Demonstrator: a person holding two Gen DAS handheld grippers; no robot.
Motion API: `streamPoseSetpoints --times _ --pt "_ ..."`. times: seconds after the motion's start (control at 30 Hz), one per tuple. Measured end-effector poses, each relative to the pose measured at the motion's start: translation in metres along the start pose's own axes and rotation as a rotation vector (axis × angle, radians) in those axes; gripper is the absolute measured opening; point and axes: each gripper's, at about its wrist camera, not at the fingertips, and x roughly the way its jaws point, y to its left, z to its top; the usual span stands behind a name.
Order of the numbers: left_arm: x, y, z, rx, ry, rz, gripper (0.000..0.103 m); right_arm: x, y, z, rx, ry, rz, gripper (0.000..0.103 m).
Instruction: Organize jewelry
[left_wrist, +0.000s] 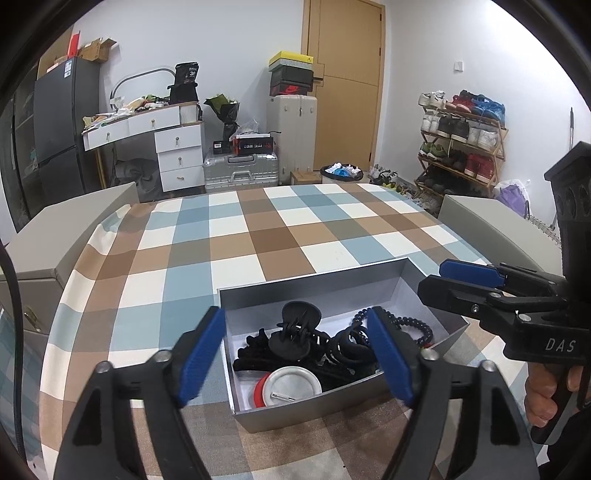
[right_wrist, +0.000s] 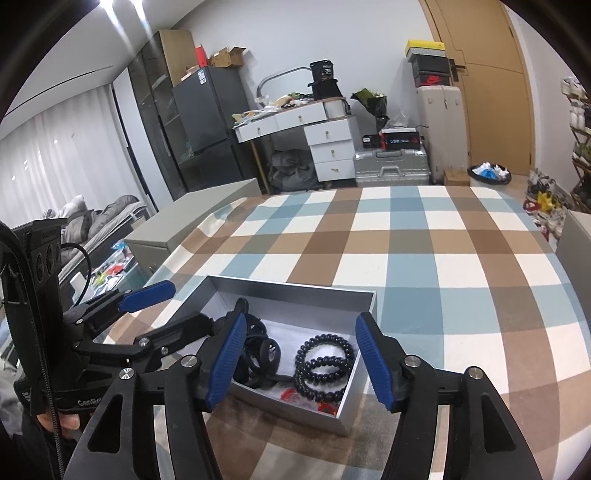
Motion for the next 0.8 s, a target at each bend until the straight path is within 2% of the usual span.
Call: streamPoseSetpoints --times 0.1,0.2,0.27,0.33,0.4,0.57,0.8 --pt "-0.003 -0.004 0.000 0.021 -0.013 0.007 0.086 -0.002 0.000 0.001 0.003 -0.004 0.001 0.066" --pt "-0.004 -0.006 0.001 0.034 -0.018 0.022 0.100 -0.004 -0.001 0.001 0.010 -0.011 0.003 0.073" --pt "-0.006 -0.005 0.001 0.028 -0.033 0.017 0.102 -0.005 -0.003 0.002 0.017 -0.017 0.009 0.080" --pt "-0.008 -0.003 0.002 0.027 -0.035 0.018 0.102 -0.007 -0.005 0.003 0.023 -0.022 0.016 0.094" --pt "-0.010 -0.002 0.002 0.025 -0.042 0.026 0.102 -0.009 -0.004 0.003 0.020 -0.017 0.030 0.101" --pt "-0.021 -0.001 -0.001 0.022 -0.072 0.038 0.102 -0.019 0.005 0.002 -0.028 -0.020 0.043 0.103" --pt "-0.040 0.006 -0.013 -0.011 -0.100 0.048 0.102 -0.043 0.017 -0.007 -0.089 -0.093 0.025 0.103"
